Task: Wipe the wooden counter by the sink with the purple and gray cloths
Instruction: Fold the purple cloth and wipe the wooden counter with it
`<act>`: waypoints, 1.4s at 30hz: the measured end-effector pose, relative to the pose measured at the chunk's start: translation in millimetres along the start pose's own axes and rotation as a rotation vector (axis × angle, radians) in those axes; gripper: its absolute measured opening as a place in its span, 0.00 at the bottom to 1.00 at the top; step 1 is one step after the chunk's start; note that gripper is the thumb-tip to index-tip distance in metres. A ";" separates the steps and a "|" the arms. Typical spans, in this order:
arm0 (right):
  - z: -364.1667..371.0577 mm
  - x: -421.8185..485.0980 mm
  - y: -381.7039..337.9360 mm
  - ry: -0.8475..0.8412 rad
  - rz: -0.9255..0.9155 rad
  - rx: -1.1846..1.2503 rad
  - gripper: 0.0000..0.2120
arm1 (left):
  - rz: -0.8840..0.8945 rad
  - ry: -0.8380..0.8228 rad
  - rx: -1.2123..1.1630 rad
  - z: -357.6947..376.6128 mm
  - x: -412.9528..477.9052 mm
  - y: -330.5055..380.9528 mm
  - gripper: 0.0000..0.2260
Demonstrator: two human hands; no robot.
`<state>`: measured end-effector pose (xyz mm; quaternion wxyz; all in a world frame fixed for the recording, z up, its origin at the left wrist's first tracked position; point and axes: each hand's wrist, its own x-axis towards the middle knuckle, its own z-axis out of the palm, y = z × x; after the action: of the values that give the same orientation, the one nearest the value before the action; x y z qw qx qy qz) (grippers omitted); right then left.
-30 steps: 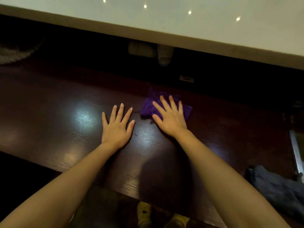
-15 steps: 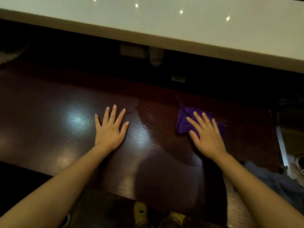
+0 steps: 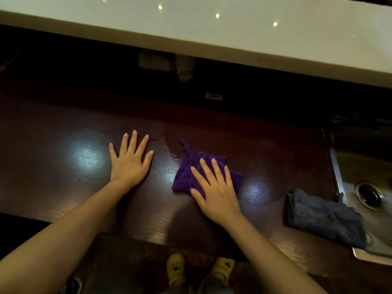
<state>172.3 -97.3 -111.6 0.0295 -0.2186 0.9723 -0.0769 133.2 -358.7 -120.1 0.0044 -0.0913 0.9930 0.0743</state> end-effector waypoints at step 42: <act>-1.9 -50.6 -14.0 -0.063 -0.093 -0.029 0.28 | -0.024 -0.024 -0.008 -9.5 -29.9 -42.3 0.29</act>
<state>223.6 -87.9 -106.2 0.0533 -0.2662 0.9607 -0.0573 170.4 -395.8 -116.3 0.0167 -0.1023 0.9915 0.0791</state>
